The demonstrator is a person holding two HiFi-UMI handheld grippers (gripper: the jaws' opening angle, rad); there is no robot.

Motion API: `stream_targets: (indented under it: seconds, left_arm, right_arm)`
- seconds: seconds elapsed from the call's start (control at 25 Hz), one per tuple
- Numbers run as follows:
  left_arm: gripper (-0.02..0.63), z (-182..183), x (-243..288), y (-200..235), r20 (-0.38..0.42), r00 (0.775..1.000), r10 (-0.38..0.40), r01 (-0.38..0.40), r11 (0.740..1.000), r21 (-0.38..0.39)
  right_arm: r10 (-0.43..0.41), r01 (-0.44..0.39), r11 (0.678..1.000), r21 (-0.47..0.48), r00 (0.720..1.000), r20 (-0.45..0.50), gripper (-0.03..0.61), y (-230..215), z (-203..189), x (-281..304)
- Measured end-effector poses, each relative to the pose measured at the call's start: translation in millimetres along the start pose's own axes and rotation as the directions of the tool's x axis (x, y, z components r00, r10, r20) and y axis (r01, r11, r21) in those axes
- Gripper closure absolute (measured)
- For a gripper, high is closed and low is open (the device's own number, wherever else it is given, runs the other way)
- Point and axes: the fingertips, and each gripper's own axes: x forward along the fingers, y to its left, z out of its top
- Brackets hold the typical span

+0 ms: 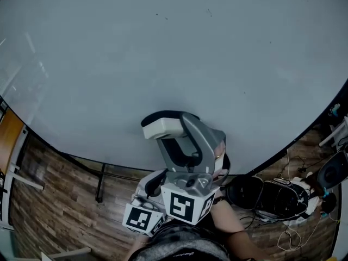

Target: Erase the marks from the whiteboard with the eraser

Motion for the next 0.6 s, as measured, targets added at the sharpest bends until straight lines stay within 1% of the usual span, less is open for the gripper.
stream_targets:
  seconds: [0.12,0.24,0.48,0.6]
  left_arm:
    - [0.615,-2.9,0.6,-0.8,-0.005,1.0,0.011,-0.011,1.0,0.002]
    - [0.615,-0.6,12.0,-4.4,-0.013,1.0,0.0,0.001,1.0,0.024]
    - [0.615,-7.2,65.7,-45.4,-0.031,0.996,-0.079,0.08,0.996,0.026]
    - [0.615,-2.2,66.1,-48.9,-0.032,0.992,-0.118,0.119,0.993,0.02]
  right_arm:
    - [0.0,0.0,1.0,0.027,1.0,0.009,0.316,-5.8,0.2,-6.3]
    - [-0.03,0.03,0.999,0.02,1.0,0.0,0.316,-18.1,-6.9,-8.9]
    - [-0.104,0.105,0.994,0.037,0.994,-0.044,0.314,-76.7,-58.5,-34.5]
    - [-0.131,0.133,0.991,0.025,0.989,-0.067,0.314,-86.4,-56.3,-36.6]
